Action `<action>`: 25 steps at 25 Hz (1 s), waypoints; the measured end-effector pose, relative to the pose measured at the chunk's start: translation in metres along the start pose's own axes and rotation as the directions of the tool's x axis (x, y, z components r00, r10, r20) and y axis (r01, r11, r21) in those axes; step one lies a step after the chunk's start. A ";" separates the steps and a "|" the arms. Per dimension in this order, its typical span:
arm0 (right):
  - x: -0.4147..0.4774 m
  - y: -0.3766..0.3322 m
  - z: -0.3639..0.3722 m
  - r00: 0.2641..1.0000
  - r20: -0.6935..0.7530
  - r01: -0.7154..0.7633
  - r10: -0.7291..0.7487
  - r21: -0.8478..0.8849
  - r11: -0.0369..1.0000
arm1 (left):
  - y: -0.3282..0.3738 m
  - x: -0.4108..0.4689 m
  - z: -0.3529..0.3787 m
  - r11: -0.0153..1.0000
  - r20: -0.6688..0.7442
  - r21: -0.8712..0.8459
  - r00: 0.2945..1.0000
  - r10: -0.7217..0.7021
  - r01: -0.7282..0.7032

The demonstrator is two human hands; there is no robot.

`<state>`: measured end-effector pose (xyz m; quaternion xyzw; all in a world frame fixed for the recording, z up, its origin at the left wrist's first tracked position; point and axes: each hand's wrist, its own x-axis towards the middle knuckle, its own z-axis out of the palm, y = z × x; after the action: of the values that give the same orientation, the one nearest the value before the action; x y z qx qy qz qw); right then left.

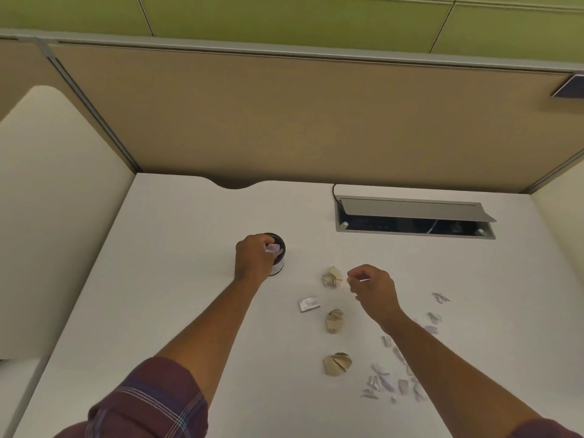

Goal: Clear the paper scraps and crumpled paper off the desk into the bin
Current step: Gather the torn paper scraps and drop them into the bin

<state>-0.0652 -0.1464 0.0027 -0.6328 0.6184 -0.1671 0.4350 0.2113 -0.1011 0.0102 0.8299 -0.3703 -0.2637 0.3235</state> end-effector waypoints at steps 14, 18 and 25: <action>-0.016 0.100 -0.116 1.000 0.012 0.010 -0.007 -0.230 0.973 | 0.038 -0.121 0.090 0.995 0.102 0.062 0.992 0.076 -0.082; -0.013 0.128 -0.146 0.999 0.048 0.020 0.000 -0.403 0.915 | 0.052 -0.168 0.138 0.976 0.316 0.133 0.941 0.122 -0.172; 0.003 0.162 -0.163 0.963 0.260 0.122 0.078 -0.671 0.732 | 0.058 -0.212 0.201 0.852 0.654 0.343 0.752 0.085 -0.395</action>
<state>-0.2900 -0.1819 -0.0282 -0.7718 0.5636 0.1536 0.2510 -0.0751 -0.0336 -0.0364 0.6929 -0.6133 -0.3791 0.0101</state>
